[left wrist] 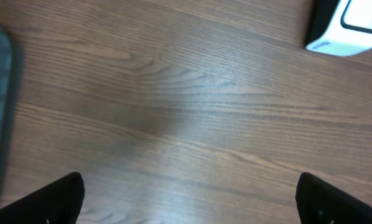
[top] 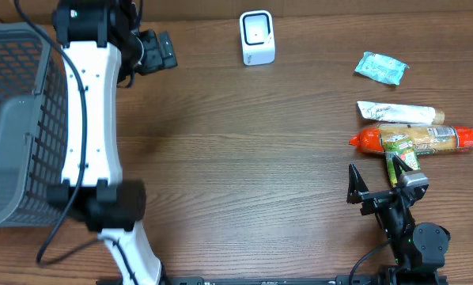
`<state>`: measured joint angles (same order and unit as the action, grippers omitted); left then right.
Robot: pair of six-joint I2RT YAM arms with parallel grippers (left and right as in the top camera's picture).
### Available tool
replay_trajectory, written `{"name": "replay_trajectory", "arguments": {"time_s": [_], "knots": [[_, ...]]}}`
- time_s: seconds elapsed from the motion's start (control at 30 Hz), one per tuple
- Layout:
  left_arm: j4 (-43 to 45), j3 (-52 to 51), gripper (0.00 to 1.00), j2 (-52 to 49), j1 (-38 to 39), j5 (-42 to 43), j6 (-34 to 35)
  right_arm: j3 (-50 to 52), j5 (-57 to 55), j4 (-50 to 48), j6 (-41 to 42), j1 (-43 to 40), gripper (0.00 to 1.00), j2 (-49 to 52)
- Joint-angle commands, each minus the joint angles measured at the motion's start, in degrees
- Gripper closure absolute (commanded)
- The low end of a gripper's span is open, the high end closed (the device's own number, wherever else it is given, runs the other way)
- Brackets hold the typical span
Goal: Scan the item barcode
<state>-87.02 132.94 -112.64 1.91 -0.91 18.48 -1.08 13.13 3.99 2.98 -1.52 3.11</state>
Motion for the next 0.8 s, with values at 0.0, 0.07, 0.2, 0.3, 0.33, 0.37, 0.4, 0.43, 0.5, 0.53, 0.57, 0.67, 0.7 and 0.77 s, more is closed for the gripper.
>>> {"name": "replay_trajectory", "arguments": {"time_s": [0.0,0.07,0.2,0.3,0.33,0.37,0.4,0.43,0.5,0.53,0.57,0.67,0.7,0.77], "knots": [[7.0,-11.2,0.00,12.6,0.3,-4.0,0.6,0.6,0.0,-0.4,0.3,0.0,0.00,-0.7],[18.5,-22.7,0.00,20.3,0.2,-3.8,-0.8,0.6,0.0,-0.4,0.3,0.0,0.00,-0.7],[41.6,-45.1,0.00,34.5,0.2,0.9,-13.4,0.6,0.0,-0.4,0.3,0.0,0.00,-0.7],[57.2,-60.4,0.01,43.6,-0.1,8.0,-26.6,0.6,0.0,-0.4,0.2,0.0,0.00,-0.7],[62.8,-66.8,0.00,47.5,-0.3,10.5,-31.4,0.6,0.0,-0.4,0.2,0.0,0.00,-0.7],[65.9,-70.6,0.00,49.9,-0.4,11.7,-33.6,0.6,0.0,-0.4,0.3,0.0,0.00,-0.7],[70.3,-76.0,0.01,53.4,-0.6,12.5,-35.5,0.6,0.0,-0.4,0.3,0.0,0.00,-0.7],[73.9,-80.5,0.00,56.3,-0.8,12.5,-36.2,0.6,0.0,-0.4,0.3,0.0,0.00,-0.7],[80.4,-88.9,0.00,61.9,-1.5,12.5,-36.3,0.6,0.0,-0.4,0.2,0.0,0.00,-0.7],[83.8,-93.6,0.00,64.9,-2.0,12.6,-36.3,0.6,0.0,-0.4,0.3,0.0,0.00,-0.7],[86.4,-97.3,0.00,67.3,-2.3,12.6,-36.3,0.6,0.0,-0.4,0.3,0.0,0.00,-0.7],[92.4,-107.5,0.00,74.3,-3.7,12.5,-36.3,0.6,0.0,-0.4,0.3,0.0,0.00,-0.7],[93.6,-110.2,0.00,76.5,-4.3,12.6,-36.3,0.6,0.0,-0.4,0.3,0.0,0.00,-0.7],[94.0,-115.0,0.00,81.3,-5.1,12.6,-36.2,0.6,0.0,-0.4,0.2,0.0,0.00,-0.7]]}}
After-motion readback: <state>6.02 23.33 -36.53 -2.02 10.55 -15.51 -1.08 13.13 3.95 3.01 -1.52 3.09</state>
